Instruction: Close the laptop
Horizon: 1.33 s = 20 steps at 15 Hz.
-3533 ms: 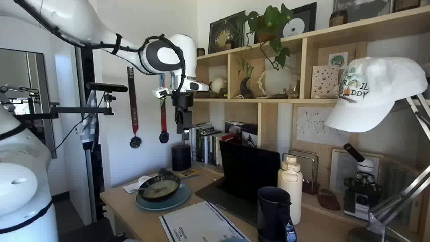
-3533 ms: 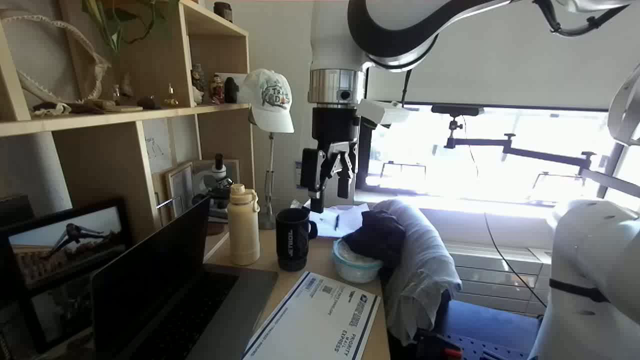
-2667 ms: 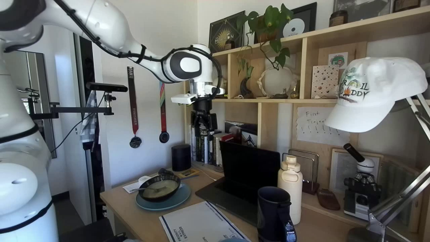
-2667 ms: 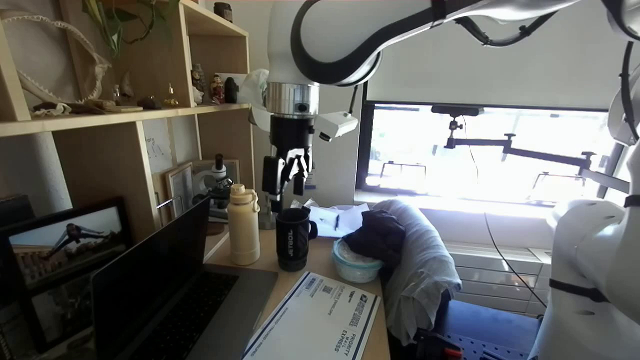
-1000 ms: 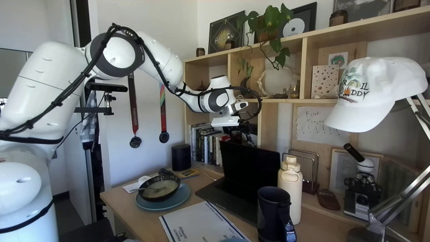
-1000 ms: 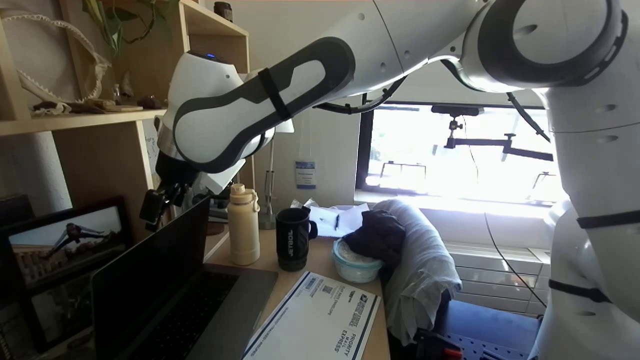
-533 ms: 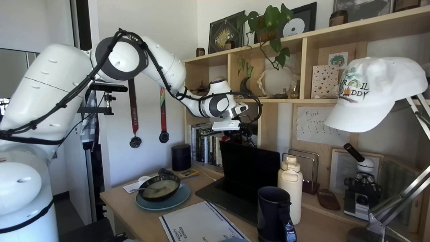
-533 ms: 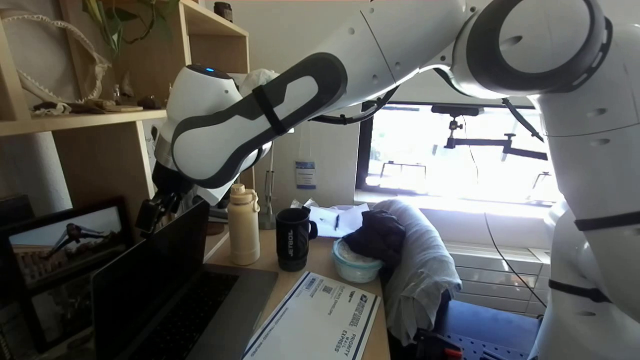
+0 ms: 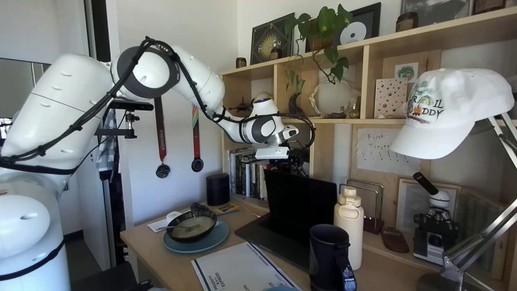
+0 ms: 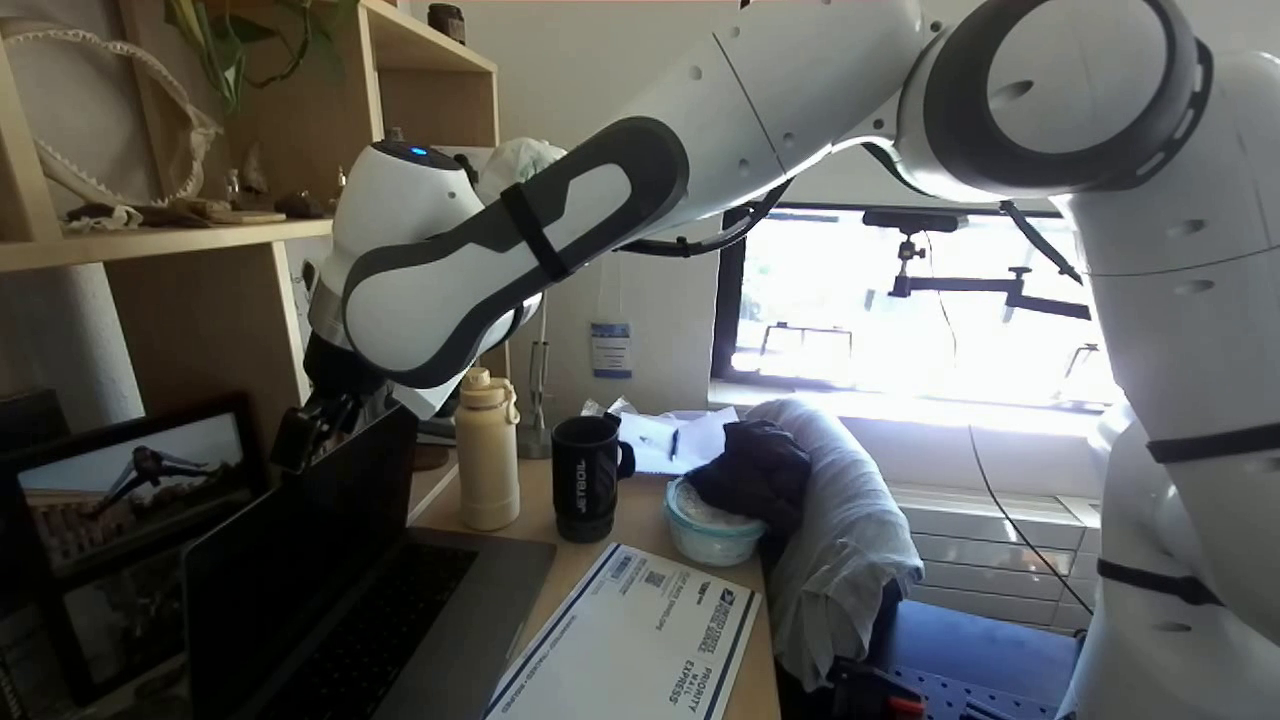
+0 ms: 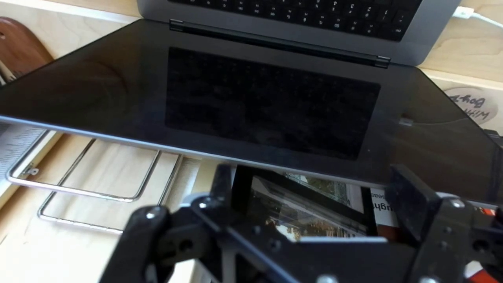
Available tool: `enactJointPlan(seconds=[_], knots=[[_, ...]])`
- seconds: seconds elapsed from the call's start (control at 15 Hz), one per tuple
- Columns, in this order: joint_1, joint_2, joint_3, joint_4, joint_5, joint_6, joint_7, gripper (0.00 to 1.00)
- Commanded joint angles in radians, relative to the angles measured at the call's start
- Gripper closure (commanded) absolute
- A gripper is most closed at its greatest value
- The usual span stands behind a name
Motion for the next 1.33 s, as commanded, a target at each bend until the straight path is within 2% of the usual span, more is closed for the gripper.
enactJointPlan(seconds=[0.0,0.67,1.27], knots=[[-0.01,0.006,0.01,0.01,0.002,0.015,0.01,0.0],[-0.022,0.01,0.016,0.06,0.022,0.016,0.007,0.0],[-0.045,0.063,0.043,0.089,0.073,0.032,-0.011,0.0]])
